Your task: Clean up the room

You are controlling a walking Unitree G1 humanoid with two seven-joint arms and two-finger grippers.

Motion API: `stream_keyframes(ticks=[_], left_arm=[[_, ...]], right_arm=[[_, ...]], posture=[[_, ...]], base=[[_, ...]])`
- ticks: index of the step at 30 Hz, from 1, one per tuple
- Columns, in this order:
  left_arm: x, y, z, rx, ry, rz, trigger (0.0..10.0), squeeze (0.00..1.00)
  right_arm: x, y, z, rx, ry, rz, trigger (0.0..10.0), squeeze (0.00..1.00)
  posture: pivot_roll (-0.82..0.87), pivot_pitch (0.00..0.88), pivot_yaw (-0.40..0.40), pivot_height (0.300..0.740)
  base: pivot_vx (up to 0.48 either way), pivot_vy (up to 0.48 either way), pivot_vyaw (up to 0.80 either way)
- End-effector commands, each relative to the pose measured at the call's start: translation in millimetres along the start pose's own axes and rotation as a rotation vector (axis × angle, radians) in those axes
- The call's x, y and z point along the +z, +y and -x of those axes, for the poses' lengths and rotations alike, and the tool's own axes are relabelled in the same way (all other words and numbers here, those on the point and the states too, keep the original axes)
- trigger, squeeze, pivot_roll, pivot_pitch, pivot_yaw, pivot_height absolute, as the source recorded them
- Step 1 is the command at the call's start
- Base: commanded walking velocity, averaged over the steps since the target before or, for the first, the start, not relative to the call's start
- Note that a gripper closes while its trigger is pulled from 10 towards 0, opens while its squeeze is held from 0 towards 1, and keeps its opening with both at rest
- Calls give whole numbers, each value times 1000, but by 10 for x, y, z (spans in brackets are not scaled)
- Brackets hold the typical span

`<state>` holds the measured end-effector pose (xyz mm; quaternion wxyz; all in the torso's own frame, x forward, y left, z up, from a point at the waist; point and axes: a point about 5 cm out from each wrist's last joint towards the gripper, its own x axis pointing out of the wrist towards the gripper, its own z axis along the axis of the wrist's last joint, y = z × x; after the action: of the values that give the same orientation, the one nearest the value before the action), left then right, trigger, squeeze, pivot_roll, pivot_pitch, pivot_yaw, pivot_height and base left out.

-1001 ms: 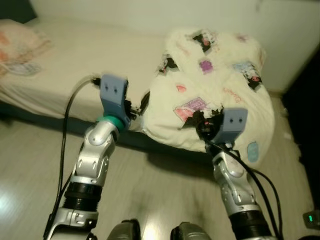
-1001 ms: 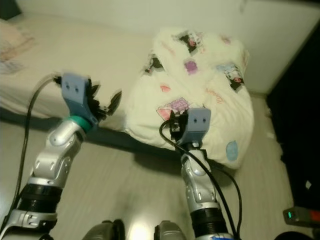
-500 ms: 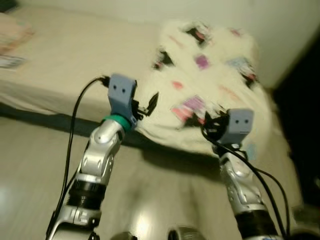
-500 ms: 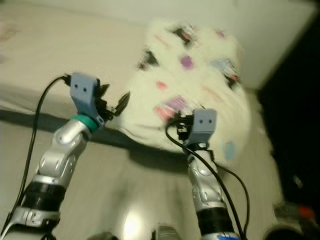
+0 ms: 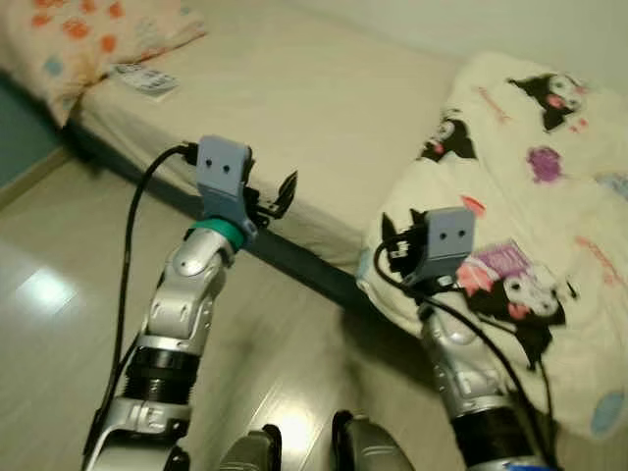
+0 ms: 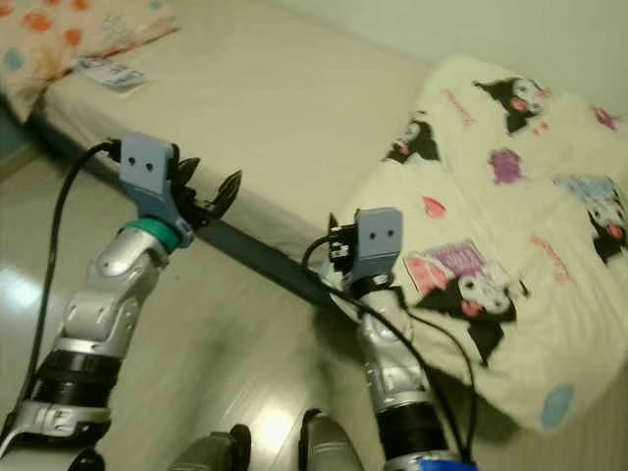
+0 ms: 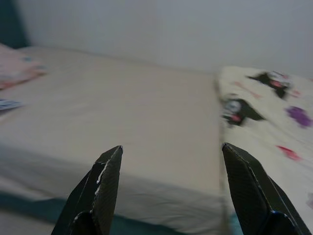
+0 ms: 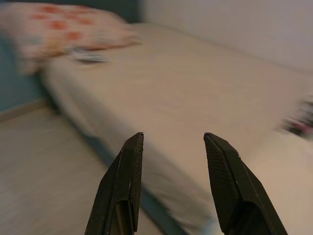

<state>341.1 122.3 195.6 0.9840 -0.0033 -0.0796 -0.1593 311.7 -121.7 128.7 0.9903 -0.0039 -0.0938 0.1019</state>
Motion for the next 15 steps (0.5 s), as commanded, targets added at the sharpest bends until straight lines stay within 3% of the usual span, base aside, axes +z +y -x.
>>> stream_keyframes(ticks=[1,7,15], left_arm=[[-67,-22,11,-2,28,23,10000,0],[-110,-8,18,11,52,16,10000,0],[-255,61,65,49,109,-6,10000,0]], right_arm=[[-44,-27,45,-1,14,3,10000,0],[-44,-25,48,-3,12,-8,10000,0],[-36,-99,30,-70,10,-110,10000,0]], posture=[[-83,100,14,740],[-83,101,15,740],[-81,102,20,740]], base=[[0,0,769],[0,0,766],[0,0,752]])
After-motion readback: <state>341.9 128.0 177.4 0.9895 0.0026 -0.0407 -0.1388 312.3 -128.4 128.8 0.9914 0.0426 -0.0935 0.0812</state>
